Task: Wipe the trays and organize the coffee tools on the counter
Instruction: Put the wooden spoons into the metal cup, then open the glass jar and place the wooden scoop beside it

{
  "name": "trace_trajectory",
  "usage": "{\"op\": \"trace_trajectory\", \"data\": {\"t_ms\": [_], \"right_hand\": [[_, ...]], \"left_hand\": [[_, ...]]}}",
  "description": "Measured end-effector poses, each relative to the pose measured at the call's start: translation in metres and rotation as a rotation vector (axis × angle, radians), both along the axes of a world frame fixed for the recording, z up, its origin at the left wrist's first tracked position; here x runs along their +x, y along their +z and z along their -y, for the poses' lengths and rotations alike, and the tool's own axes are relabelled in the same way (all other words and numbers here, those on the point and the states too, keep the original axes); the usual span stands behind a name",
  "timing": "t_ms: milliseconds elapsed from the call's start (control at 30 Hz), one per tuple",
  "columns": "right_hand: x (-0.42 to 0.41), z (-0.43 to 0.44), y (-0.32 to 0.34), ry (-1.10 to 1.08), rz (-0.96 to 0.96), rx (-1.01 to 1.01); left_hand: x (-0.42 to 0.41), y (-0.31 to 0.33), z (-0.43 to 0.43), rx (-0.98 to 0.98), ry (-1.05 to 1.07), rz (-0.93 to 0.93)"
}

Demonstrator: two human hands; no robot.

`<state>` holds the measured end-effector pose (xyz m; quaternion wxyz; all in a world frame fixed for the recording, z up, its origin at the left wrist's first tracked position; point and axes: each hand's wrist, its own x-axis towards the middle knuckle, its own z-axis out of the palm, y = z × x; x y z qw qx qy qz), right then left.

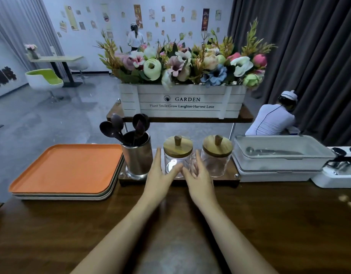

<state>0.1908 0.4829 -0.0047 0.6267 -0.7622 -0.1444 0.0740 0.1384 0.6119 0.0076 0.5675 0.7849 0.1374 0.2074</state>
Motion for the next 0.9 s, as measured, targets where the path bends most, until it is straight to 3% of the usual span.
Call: {"op": "trace_trajectory", "data": {"t_ms": [267,467,900], "right_hand": [[0.013,-0.007,0.0,0.056,0.038,-0.042],[-0.017,0.018,0.008,0.049,0.071,0.069],[-0.069,0.178,0.001,-0.001,0.095,0.073]], "left_hand": [[0.002,0.003,0.001,0.006,-0.045,0.025],[-0.03,0.004,0.016,-0.002,-0.075,0.073],[-0.077,-0.01,0.159,-0.03,-0.186,0.083]]}}
